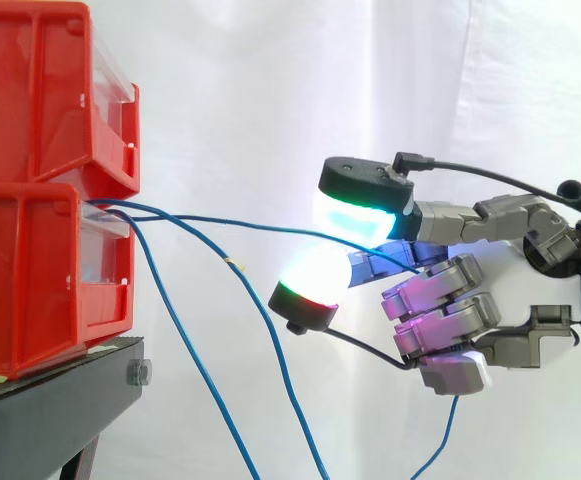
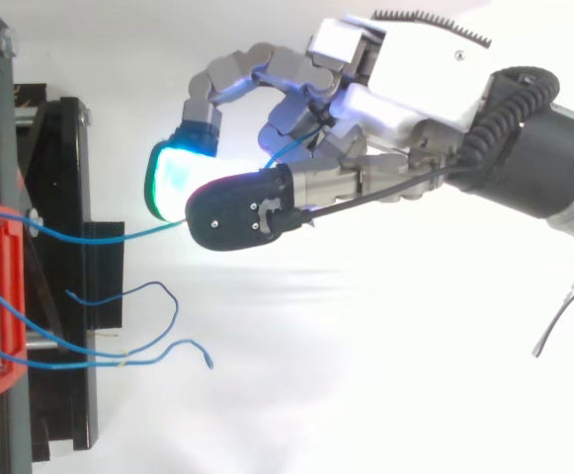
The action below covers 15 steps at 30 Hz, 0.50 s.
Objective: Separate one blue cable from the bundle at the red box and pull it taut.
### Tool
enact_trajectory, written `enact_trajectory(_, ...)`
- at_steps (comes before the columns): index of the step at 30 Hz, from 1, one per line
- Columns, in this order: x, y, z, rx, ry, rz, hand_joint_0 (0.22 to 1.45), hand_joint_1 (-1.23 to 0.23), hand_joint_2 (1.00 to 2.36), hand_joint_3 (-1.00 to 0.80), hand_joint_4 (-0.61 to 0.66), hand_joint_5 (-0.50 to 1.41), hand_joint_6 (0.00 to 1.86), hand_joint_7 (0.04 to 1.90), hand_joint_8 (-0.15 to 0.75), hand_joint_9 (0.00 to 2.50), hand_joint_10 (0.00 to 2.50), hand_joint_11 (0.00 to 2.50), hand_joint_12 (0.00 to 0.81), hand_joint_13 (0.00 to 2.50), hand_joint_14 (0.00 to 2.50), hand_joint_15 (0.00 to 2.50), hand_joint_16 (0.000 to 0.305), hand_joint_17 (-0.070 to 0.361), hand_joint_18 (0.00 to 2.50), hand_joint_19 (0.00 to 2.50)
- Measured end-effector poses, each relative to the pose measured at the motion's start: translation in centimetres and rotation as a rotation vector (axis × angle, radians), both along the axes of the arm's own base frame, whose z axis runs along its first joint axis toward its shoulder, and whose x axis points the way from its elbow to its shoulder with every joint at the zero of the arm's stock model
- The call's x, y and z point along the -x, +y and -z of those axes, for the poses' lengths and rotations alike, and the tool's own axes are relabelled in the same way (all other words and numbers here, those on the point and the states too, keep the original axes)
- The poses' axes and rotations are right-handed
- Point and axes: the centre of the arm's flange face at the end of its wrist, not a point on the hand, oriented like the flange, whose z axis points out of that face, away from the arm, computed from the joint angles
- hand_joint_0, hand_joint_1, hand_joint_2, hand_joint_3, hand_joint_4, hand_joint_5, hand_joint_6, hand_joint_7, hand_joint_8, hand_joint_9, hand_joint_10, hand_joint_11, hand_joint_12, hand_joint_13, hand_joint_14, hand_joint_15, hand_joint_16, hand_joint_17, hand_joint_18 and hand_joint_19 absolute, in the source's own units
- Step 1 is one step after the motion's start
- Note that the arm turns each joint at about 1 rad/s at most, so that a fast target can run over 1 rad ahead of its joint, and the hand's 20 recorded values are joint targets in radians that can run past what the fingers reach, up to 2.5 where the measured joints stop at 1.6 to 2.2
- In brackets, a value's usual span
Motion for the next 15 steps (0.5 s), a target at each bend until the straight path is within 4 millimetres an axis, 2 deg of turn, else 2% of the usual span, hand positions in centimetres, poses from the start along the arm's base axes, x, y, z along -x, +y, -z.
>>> enact_trajectory(4, 0.0, 0.6, 0.0, 0.000, 0.002, -0.009, 0.60, -0.60, 1.01, -0.40, 0.22, -0.21, 0.86, 1.01, 0.556, 1.28, 2.50, 2.50, 0.502, 1.70, 2.50, 1.46, 0.149, 0.112, 2.14, 0.68)
enact_trajectory(9, -0.1, 1.6, -0.1, 0.000, 0.002, -0.023, 0.61, -0.64, 1.02, -0.30, 0.20, -0.21, 0.86, 1.04, 0.546, 1.29, 2.50, 2.50, 0.492, 1.69, 2.50, 1.45, 0.148, 0.111, 2.15, 0.68)
enact_trajectory(15, -0.3, 2.4, -0.3, -0.001, -0.003, -0.033, 0.62, -0.74, 1.02, -0.20, 0.08, -0.21, 0.86, 1.04, 0.520, 1.28, 2.50, 2.50, 0.477, 1.68, 2.50, 1.47, 0.147, 0.110, 2.15, 0.73)
